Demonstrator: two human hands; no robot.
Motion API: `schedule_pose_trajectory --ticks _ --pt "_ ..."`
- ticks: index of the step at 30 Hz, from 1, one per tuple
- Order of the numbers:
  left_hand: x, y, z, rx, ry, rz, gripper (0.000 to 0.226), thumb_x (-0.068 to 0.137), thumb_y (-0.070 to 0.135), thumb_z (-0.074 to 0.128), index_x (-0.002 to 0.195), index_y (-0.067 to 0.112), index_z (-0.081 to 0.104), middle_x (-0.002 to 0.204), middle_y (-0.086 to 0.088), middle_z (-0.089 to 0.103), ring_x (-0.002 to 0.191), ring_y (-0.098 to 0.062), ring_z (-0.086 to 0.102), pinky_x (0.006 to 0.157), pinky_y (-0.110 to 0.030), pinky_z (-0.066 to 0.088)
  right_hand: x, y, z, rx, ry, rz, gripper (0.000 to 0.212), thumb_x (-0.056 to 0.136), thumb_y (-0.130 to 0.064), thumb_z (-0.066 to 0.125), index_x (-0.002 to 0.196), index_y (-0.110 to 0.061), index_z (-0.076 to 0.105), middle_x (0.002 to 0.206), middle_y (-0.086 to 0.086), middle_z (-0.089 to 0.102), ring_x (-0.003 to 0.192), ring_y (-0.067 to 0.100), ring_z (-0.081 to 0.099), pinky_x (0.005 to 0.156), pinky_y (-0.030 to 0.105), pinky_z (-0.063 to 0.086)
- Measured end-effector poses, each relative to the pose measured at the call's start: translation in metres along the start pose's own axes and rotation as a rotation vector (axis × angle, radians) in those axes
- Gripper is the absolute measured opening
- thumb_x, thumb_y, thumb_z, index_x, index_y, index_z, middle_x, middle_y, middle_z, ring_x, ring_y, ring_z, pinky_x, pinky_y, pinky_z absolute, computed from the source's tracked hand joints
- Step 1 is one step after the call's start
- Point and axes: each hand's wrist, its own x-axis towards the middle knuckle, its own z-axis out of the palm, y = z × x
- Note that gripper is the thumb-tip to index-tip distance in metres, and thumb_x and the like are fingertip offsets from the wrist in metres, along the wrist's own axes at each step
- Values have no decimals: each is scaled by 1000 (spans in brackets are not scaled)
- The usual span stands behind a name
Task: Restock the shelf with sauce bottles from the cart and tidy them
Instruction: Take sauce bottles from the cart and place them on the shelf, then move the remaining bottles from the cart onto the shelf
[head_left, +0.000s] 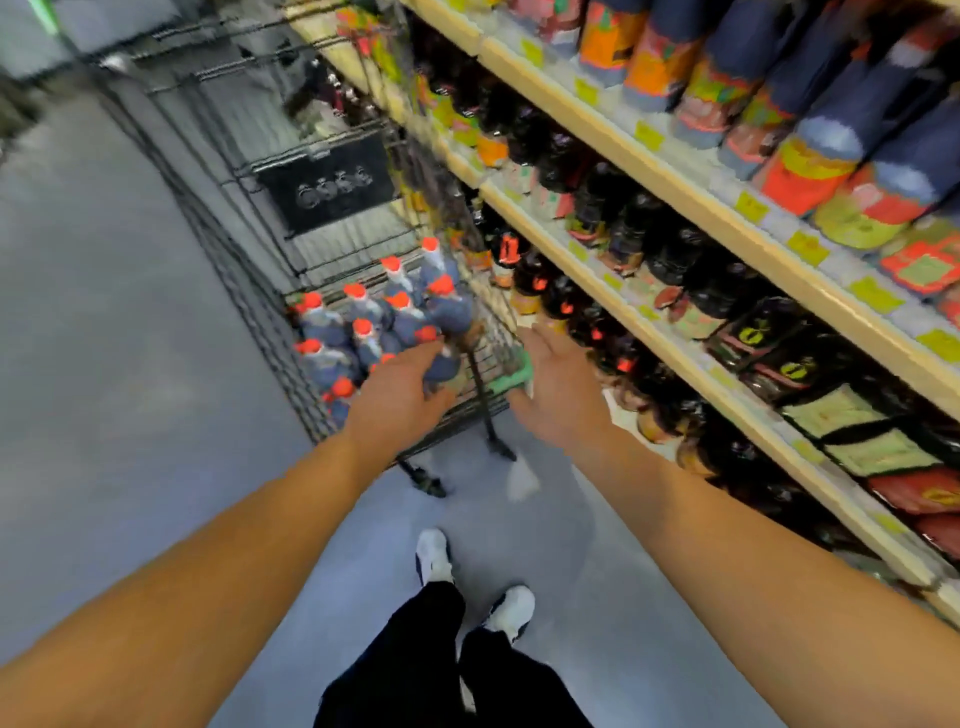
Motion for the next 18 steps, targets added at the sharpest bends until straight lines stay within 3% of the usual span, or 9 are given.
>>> schedule_pose_trajectory --ticks 4,10,12,15,18 --pt "-11 -51 -4 -41 39 -116 61 90 29 62 145 18 38 136 -10 53 119 -31 53 97 -40 43 20 -25 43 -18 -86 -73 77 83 -32 69 146 -7 34 151 13 33 140 30 29 116 36 23" --pt "-25 -110 15 -87 82 -238 53 81 26 63 130 9 53 118 -16 61 107 -35 57 90 -46 49 55 -40 105 -41 -284 -131 74 82 -32 69 144 -6 38 148 14 37 137 34 33 114 43 30" --pt "-28 -126 31 -88 55 -270 58 81 27 65 134 10 51 125 -16 60 113 -35 56 94 -46 47 62 -37 125 -81 -316 -137 70 80 -35 66 141 -11 42 142 10 44 131 32 40 109 42 37" --pt "-33 -138 57 23 0 -296 60 89 33 60 144 21 40 145 -8 46 135 -28 40 113 -48 26 69 -21 144 -164 -312 -145 58 80 -39 57 132 -15 53 127 8 56 118 33 50 101 43 42" --pt "-41 -145 83 142 -78 -346 57 94 42 49 147 35 30 153 5 34 143 -20 25 116 -54 5 70 6 152 -288 -362 -88 40 90 -43 44 124 -28 59 123 2 62 122 28 47 108 49 28"
